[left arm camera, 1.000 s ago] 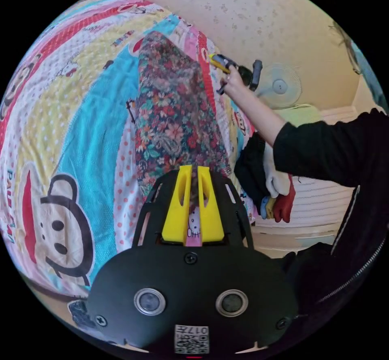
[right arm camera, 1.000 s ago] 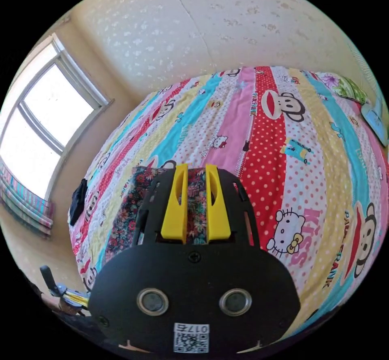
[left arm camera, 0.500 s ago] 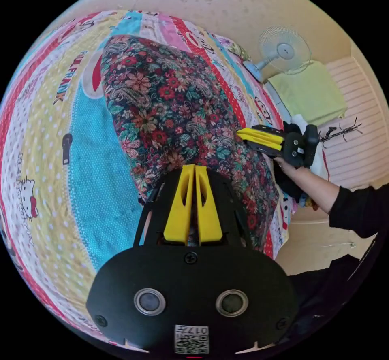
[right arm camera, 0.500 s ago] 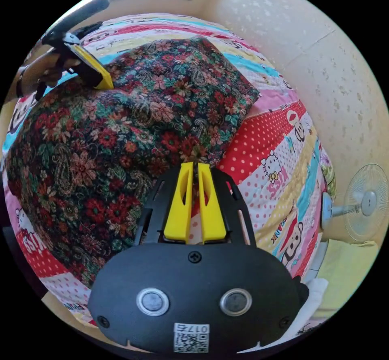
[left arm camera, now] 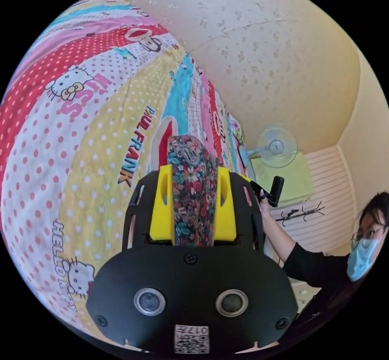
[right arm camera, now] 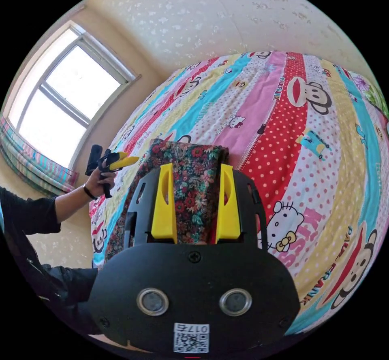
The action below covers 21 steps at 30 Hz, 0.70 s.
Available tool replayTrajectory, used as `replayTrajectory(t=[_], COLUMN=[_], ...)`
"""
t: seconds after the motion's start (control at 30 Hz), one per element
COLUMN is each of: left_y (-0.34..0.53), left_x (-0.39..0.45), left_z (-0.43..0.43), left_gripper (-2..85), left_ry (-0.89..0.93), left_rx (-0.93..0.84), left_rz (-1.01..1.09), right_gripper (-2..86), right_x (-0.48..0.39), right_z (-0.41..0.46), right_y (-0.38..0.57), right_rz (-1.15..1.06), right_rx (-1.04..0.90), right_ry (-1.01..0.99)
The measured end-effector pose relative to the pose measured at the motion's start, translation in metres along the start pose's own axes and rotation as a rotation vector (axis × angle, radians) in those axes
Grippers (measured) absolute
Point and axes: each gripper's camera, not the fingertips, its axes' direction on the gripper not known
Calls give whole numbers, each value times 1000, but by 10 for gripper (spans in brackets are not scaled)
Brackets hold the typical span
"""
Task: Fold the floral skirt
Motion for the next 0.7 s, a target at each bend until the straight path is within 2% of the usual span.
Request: replayTrajectory(t=[0.13,0.27,0.4,0.47,0.5,0.57,0.7], left_y=[-32,-42,-42,-43,-44,-43,-31], left_x=[-26,-31,-58,-76,-77,-60,-6], left_z=[27,52,57,58,58,46,17], left_gripper=[168,153,119,82,78,68,67], left_ry=[-31,-78,77,175,192,235,396], left_rx=[-50,-70,-43,-78,-82,-79,-123], left_rz=[-21,80,5,-97,-105,-21,188], right_gripper=[175,173,138,103,92,85,80], right_x=[44,74,93,101,111,124,112], right_z=[40,78,86,88,87,77,29], right_y=[-39,-38,-12,-7,-5,-2,14], right_rz=[82,162,166,144,200,240,142], right_rx=[-68,-109,24,27,24,54,140], right_ry=[8,3,-13,-154,-233,-348,-511])
